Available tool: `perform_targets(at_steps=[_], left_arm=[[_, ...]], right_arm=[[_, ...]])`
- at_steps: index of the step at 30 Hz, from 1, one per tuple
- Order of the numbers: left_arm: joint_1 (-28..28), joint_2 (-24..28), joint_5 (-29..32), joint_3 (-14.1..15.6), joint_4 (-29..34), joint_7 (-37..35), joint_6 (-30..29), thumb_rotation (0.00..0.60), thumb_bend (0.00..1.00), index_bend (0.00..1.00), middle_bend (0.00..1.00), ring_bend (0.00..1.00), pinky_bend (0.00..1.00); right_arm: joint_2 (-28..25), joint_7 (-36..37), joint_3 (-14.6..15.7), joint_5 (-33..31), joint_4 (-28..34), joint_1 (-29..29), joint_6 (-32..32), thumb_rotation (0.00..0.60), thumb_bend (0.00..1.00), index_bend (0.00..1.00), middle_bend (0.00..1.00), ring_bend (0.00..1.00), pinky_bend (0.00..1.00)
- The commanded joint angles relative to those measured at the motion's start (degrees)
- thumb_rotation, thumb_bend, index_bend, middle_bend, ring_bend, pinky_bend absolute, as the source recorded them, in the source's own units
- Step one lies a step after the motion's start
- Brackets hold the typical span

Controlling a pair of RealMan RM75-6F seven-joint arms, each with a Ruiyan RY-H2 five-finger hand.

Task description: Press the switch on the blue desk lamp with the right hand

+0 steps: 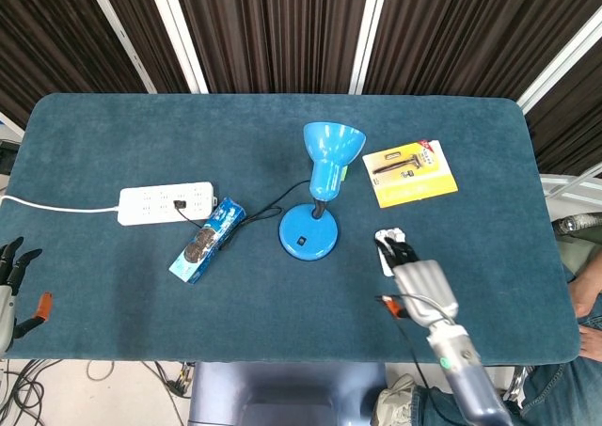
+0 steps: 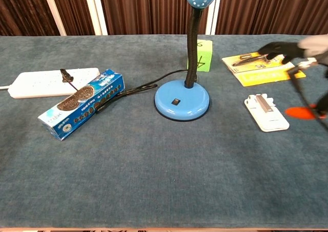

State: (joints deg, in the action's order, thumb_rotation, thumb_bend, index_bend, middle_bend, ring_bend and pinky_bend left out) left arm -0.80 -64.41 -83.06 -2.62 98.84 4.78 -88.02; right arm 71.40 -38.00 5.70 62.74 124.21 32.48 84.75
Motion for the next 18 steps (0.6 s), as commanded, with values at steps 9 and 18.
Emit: perform_targets(at_steps=[9, 18], left_arm=[[0.0, -0.1, -0.8, 0.5, -0.4, 0.6, 0.0, 0.600, 0.42, 0.16, 0.00, 0.00, 0.00], [0.0, 0.0, -0.8, 0.5, -0.5, 0.9, 0.1, 0.600, 0.42, 0.16, 0.00, 0.00, 0.00]], right_arm=[[-0.6, 18.3, 7.9, 22.9, -26.0, -22.0, 18.5, 0.600, 0.31, 0.00, 0.05, 0.05, 0.00], [-1.0, 19.3, 4.2, 22.6, -28.2, -23.7, 16.9, 0.600, 0.31, 0.00, 0.05, 0.04, 0.00]])
